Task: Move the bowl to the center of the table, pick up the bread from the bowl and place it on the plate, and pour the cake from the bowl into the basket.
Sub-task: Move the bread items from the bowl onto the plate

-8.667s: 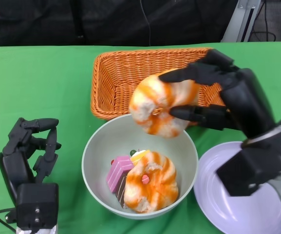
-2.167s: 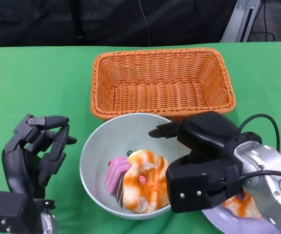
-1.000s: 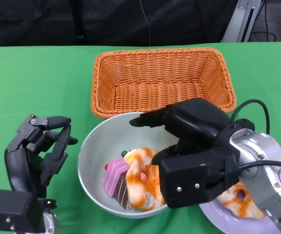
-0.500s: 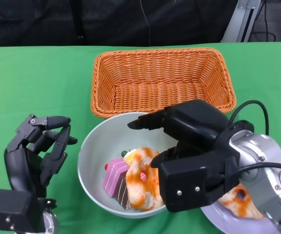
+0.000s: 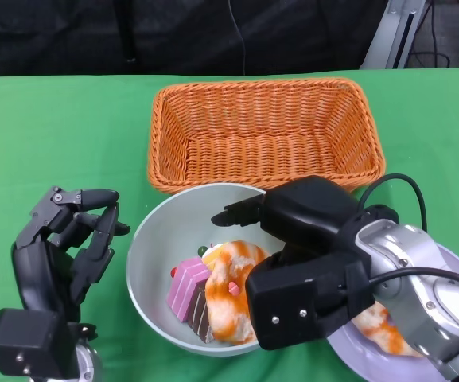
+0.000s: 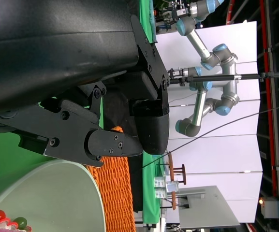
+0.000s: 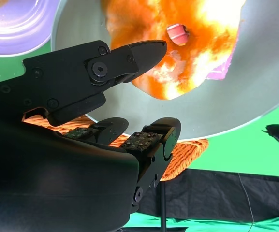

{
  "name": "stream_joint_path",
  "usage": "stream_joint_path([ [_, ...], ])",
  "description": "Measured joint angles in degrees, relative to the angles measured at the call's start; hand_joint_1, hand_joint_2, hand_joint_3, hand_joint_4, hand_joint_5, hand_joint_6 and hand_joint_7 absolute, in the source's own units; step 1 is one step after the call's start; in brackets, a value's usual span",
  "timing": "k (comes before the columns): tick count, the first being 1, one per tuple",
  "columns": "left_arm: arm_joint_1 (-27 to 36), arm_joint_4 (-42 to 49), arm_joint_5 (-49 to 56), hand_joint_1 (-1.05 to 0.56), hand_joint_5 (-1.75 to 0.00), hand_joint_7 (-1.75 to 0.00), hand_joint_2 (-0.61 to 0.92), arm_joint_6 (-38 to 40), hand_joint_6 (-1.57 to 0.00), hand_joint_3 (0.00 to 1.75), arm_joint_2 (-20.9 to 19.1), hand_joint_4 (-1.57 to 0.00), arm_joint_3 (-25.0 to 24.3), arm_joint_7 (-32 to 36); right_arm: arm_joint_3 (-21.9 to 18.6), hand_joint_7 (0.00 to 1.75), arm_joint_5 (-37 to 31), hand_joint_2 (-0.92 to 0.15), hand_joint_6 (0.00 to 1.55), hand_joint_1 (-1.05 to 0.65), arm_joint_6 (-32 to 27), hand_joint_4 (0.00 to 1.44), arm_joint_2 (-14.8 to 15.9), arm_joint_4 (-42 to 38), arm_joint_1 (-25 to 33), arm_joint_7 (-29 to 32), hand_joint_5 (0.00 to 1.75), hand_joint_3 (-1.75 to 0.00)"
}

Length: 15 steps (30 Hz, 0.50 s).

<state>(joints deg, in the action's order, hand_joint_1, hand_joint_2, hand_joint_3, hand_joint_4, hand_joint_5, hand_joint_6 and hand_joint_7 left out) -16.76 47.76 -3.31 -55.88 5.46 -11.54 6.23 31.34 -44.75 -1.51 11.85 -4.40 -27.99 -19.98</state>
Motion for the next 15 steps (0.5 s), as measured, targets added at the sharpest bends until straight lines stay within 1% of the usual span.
stream_joint_path([
  [7,-0.96,1.71,0.76,-0.22,-1.36,-1.01,0.92,-0.94,-0.86,0.28,0.08,-0.79,-0.09,0.51,1.06,0.00,-0.71,-0.92,0.53,-0.69,1.07,0.73,-0.55,-2.93,-1.20,0.79,0.01,-0.03],
  [15,-1.57,4.01,0.79,-0.22,-1.36,-1.01,0.92,-2.20,-0.86,0.29,0.13,-0.80,-0.21,0.52,1.22,0.00,-0.86,-0.92,0.53,-0.69,1.63,0.75,-1.60,-6.03,-2.56,1.94,0.02,-0.03],
])
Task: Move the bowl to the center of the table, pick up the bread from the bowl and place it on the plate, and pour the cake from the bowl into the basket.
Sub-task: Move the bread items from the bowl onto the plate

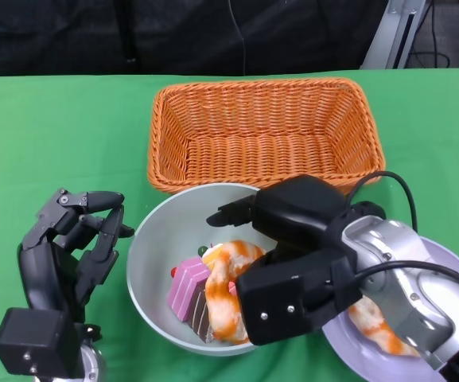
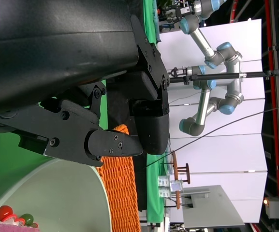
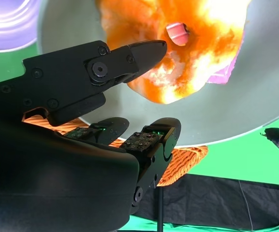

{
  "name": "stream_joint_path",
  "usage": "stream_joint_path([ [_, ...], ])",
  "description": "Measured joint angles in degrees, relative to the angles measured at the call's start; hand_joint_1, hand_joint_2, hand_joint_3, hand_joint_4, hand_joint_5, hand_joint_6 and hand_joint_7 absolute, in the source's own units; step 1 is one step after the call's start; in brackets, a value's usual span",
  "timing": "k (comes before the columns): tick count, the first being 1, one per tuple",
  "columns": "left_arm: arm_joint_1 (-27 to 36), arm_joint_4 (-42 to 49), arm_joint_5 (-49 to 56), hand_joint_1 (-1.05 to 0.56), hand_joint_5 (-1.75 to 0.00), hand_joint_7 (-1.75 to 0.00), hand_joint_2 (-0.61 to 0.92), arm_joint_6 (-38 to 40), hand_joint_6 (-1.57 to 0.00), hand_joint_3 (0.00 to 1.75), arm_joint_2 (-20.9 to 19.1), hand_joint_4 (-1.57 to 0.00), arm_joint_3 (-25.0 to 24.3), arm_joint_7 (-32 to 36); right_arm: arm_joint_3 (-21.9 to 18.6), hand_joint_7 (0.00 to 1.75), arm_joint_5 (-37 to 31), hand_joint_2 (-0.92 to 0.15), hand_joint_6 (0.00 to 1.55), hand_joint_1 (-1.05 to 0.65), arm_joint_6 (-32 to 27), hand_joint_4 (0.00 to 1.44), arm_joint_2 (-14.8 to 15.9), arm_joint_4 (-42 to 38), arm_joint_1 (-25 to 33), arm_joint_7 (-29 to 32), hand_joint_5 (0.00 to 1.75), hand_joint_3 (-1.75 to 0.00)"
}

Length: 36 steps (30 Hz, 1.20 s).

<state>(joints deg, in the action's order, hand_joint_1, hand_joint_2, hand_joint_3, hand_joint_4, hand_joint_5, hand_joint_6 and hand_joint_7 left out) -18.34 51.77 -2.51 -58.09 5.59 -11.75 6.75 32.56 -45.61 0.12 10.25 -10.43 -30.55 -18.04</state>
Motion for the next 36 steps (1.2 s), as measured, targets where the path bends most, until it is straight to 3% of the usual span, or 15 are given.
stream_joint_path([
  [32,-1.70,1.94,0.27,-0.19,-1.36,-0.98,0.91,-2.07,-0.89,0.33,1.42,-0.81,-1.01,1.16,3.24,0.00,-0.96,-0.92,0.53,-0.65,3.14,0.74,-0.98,-9.58,-4.20,2.10,0.00,-0.04],
  [36,-1.70,1.93,0.33,-0.17,-1.36,-0.98,0.90,-2.07,-0.88,0.34,1.47,-0.80,-0.99,1.21,4.66,0.01,-2.65,-0.92,0.54,-0.64,3.54,0.81,-0.80,-10.03,-4.59,2.26,0.04,-0.05],
])
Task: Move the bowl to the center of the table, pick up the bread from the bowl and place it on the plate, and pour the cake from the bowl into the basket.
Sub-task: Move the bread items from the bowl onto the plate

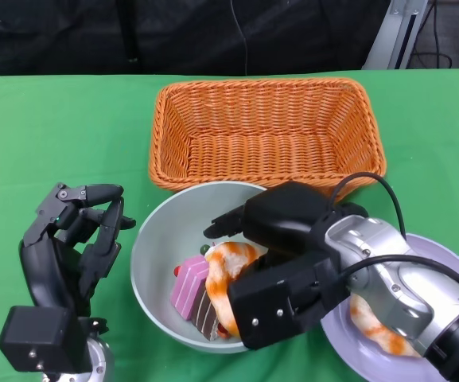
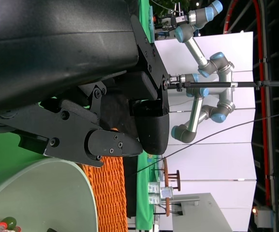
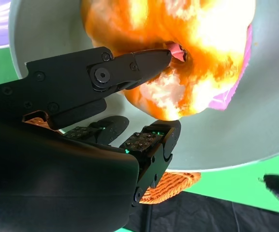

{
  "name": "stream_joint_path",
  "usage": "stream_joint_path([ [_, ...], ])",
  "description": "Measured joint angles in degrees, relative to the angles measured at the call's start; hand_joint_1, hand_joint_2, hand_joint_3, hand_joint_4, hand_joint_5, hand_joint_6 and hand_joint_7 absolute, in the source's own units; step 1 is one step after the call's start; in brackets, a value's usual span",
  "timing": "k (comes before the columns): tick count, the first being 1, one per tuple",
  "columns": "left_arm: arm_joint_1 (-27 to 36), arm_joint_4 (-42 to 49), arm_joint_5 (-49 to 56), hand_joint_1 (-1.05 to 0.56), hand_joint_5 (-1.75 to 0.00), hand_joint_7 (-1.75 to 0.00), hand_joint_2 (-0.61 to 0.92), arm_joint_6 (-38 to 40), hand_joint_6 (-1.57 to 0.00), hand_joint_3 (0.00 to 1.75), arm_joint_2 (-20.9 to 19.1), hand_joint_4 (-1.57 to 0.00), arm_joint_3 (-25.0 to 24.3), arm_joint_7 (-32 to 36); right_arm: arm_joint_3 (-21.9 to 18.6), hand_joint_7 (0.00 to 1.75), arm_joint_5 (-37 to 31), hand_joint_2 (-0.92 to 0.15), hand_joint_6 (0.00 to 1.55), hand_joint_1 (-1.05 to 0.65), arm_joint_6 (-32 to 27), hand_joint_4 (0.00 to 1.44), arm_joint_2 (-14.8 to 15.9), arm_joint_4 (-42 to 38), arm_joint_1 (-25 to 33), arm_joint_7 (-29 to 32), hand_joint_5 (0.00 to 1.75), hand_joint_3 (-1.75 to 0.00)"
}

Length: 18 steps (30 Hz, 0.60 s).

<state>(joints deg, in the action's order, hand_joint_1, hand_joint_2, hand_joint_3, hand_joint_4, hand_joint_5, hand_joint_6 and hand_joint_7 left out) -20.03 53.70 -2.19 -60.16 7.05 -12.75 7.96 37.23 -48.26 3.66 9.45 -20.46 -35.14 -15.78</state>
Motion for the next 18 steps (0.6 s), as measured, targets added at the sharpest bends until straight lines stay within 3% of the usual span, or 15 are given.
stream_joint_path([
  [9,0.00,0.00,0.34,-0.17,-1.38,-0.99,0.89,0.00,-0.87,0.37,0.01,-0.80,0.06,0.45,1.40,0.01,-2.39,-0.92,0.55,-0.60,1.63,0.83,0.42,-1.14,0.00,2.78,0.04,-0.04],
  [15,0.00,0.00,-0.71,-0.16,-1.36,-0.97,0.90,-0.01,-0.89,0.37,0.04,-0.81,0.05,-0.27,1.40,0.04,-1.88,-0.89,0.66,-0.43,6.45,1.06,0.78,-3.99,-0.02,8.07,0.19,0.00],
  [18,0.00,0.00,-0.80,-0.16,-1.36,-0.97,0.90,-0.01,-0.89,0.37,0.04,-0.81,0.06,-0.27,1.43,0.01,-1.96,-0.87,0.74,-0.37,8.28,0.90,0.80,-5.72,-0.04,11.06,0.72,0.00],
])
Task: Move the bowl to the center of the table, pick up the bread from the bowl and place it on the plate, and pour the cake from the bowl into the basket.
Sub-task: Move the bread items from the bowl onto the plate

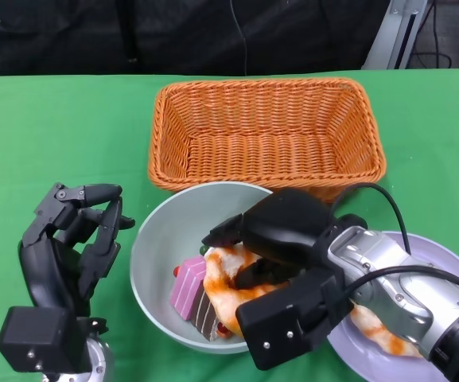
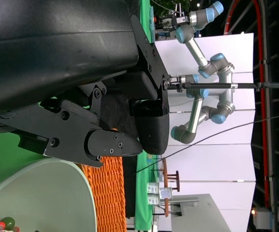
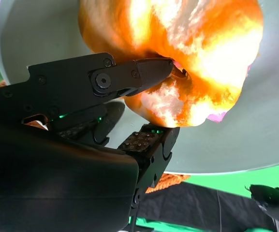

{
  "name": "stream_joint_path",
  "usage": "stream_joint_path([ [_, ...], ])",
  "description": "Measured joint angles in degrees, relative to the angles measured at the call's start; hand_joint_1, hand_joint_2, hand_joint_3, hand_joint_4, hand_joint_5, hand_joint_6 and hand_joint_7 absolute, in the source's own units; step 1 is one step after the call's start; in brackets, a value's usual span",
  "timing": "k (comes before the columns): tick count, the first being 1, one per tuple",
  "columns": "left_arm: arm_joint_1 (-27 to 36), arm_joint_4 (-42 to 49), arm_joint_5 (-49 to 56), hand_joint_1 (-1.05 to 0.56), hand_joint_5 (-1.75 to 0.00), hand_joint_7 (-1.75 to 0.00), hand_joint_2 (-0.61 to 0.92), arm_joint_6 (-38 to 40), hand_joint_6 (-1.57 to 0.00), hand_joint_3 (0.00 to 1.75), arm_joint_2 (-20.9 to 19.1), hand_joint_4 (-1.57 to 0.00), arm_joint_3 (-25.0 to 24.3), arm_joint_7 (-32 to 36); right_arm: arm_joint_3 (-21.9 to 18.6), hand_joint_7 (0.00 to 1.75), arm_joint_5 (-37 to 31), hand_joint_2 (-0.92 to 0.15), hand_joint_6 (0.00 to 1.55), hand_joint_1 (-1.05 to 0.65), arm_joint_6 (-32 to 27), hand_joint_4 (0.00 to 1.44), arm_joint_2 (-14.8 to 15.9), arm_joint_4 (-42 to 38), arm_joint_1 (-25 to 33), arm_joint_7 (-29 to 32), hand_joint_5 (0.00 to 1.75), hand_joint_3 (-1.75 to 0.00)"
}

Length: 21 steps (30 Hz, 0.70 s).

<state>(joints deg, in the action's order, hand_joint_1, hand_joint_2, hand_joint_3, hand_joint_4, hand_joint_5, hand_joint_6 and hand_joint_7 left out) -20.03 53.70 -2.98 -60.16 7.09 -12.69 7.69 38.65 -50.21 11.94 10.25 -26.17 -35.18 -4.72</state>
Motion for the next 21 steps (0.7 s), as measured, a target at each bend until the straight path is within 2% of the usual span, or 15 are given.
stream_joint_path([
  [2,0.00,0.00,0.00,-0.17,-1.35,-0.96,0.89,0.00,-0.90,0.37,0.00,-0.81,0.00,0.00,0.04,0.00,-0.09,-0.87,0.75,-0.33,1.55,0.84,0.02,-1.07,-0.03,2.43,0.97,0.00],
  [3,0.00,0.00,0.01,-0.17,-1.35,-0.96,0.89,0.00,-0.90,0.37,0.00,-0.81,0.00,0.00,0.09,0.00,-0.13,-0.87,0.74,-0.33,2.29,0.83,0.02,-1.66,-0.04,3.46,1.01,0.00],
  [7,0.00,-0.02,-0.25,-0.17,-1.34,-0.96,0.89,0.01,-0.89,0.37,0.03,-0.82,0.00,0.00,0.16,0.00,0.03,-0.87,0.50,-0.27,4.85,0.79,-0.03,-3.75,-0.05,6.98,1.06,0.00],
  [9,0.00,-0.02,-0.25,-0.18,-1.33,-0.96,0.89,0.01,-0.89,0.37,0.03,-0.82,0.03,0.01,0.16,0.00,0.07,-0.88,0.45,-0.27,5.90,0.78,-0.05,-4.37,-0.05,8.03,1.07,0.00],
  [12,0.00,-0.02,-0.61,-0.18,-1.33,-0.96,0.90,0.01,-0.88,0.37,0.03,-0.81,0.08,-0.05,0.55,0.03,-0.19,-0.88,0.50,-0.28,7.02,0.74,-0.05,-4.67,-0.05,9.40,1.06,0.00],
  [13,0.00,-0.02,-0.85,-0.18,-1.34,-0.96,0.90,0.01,-0.88,0.37,0.03,-0.81,0.08,-0.24,0.64,0.07,-0.34,-0.87,0.63,-0.28,7.33,0.74,-0.05,-4.76,-0.06,9.81,1.06,0.00],
  [17,0.00,-0.02,-1.48,-0.17,-1.34,-0.96,0.90,0.01,-0.89,0.37,0.04,-0.81,0.08,-1.01,0.85,0.12,-1.20,-0.87,0.80,-0.29,8.24,0.74,-0.04,-5.34,-0.06,11.83,1.04,0.00],
  [21,0.00,-0.03,-1.66,-0.18,-1.34,-0.96,0.90,0.01,-0.89,0.37,0.07,-0.81,0.07,-1.09,0.94,0.06,-2.15,-0.86,0.75,-0.27,8.27,0.74,-0.06,-5.70,-0.06,13.15,1.04,0.00],
])
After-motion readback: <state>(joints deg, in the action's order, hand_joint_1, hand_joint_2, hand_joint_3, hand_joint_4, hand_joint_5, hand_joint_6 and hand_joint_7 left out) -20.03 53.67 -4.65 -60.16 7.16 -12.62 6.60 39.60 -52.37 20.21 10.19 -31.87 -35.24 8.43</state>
